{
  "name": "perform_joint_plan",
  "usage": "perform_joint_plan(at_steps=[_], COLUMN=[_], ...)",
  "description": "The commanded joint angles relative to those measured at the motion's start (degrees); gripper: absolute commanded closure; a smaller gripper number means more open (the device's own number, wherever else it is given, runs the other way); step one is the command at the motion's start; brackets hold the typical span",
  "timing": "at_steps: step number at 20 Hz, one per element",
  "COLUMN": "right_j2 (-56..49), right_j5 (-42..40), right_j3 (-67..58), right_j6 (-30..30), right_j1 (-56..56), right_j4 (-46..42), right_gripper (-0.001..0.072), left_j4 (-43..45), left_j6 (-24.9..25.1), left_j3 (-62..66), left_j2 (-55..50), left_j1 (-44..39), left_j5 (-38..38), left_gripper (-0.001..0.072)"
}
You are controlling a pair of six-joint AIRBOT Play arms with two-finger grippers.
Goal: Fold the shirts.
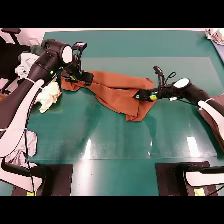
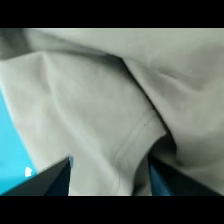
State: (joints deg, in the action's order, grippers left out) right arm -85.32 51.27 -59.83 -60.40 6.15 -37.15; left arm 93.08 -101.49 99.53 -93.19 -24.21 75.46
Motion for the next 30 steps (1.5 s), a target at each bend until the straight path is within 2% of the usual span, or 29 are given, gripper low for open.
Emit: perform_joint_plan(at_steps=[1,4,11,16,19,20,22,23,26,28,30], right_j2=[0.02,-0.04,-0.09,-2.56,-6.56,-8.15,-10.91,-11.76,-10.03,-4.87,2.29], right_j5=[5.51,4.13,-5.62,-8.04,-7.76,-6.91,-4.22,-1.88,6.14,10.97,13.07], right_j3=[-3.76,-2.01,4.44,-2.62,-7.21,-8.44,-10.27,-11.10,-13.22,-13.42,-13.03], right_j6=[-2.86,-3.23,-3.19,-3.52,-6.78,-7.37,-7.72,-7.69,-7.76,-8.07,-8.85], right_j1=[-2.86,-3.82,1.95,6.99,9.42,10.05,10.67,10.62,8.20,5.35,2.03], right_j4=[-1.84,-1.16,2.34,6.10,6.10,6.08,6.08,5.81,2.62,0.42,-2.10], right_gripper=[0.0169,0.0168,0.0169,0.0170,0.0175,0.0224,0.0510,0.0694,0.0691,0.0692,0.0693], left_j4=[0.24,0.22,0.20,0.17,0.17,0.20,0.48,2.25,8.52,7.76,3.26], left_j6=[-0.02,-0.04,-0.04,-0.07,-0.04,-0.07,0.00,0.00,-0.04,-1.18,-2.25], left_j3=[0.07,0.07,0.07,0.07,0.07,0.07,0.07,0.07,0.09,0.07,0.07], left_j2=[0.02,0.02,0.02,0.02,0.02,0.02,0.02,0.02,0.04,0.04,0.04], left_j1=[0.07,0.07,0.07,0.07,0.07,0.07,0.07,0.09,1.03,4.13,8.76], left_j5=[0.61,0.61,0.57,1.11,1.73,1.66,1.68,1.68,2.71,3.43,2.78], left_gripper=[0.0004,0.0005,0.0005,0.0005,0.0005,0.0005,0.0005,0.0005,0.0005,0.0005,0.0005])
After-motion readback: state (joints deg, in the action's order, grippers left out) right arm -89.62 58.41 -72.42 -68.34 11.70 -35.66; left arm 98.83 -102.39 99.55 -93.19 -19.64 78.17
